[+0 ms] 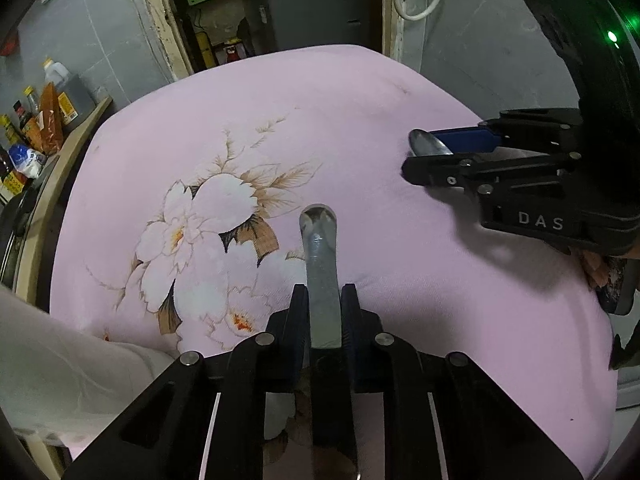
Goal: Organize utensils
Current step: 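Lift and carry the knife with left tool while right tool carries the spoon to the caddy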
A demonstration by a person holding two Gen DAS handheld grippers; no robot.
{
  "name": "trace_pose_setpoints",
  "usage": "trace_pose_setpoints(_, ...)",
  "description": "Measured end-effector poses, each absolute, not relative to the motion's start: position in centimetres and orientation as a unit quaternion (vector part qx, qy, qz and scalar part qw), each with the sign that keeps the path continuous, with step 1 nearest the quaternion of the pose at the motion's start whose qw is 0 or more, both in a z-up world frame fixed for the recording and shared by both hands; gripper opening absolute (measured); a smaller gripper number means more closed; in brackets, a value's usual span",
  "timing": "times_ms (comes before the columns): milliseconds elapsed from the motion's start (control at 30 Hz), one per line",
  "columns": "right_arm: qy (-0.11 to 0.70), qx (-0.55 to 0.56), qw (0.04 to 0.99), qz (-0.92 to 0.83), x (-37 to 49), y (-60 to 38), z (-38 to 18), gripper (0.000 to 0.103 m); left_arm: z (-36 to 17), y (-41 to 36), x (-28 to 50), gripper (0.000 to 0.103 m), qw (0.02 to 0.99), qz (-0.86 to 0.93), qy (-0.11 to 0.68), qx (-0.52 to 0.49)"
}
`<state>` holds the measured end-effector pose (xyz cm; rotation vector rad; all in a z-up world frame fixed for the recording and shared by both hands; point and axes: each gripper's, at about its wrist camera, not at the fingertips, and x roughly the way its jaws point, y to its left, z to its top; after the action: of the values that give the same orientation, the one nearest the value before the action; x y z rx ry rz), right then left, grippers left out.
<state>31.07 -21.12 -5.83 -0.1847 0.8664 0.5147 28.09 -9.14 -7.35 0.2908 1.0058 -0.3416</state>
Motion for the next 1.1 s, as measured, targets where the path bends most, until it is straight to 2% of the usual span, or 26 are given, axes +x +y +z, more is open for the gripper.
trace_pose_setpoints(200, 0.381, -0.079, 0.89, 0.239, 28.9, -21.8, -4.9, 0.032, -6.4, -7.9, 26.6, 0.013, 0.866, -0.174, 0.46, 0.09)
trace_pose_setpoints(600, 0.219, -0.04, 0.95, 0.221, 20.2, -22.2, -0.2, 0.032, -1.3, -5.6, 18.1, 0.013, 0.941, -0.156, 0.296, 0.047)
trace_pose_setpoints(1100, 0.109, 0.009, 0.966, 0.235, 16.7, -19.5, 4.3, 0.032, 3.0, -2.0, 12.7, 0.013, 0.978, -0.136, 0.157, -0.023)
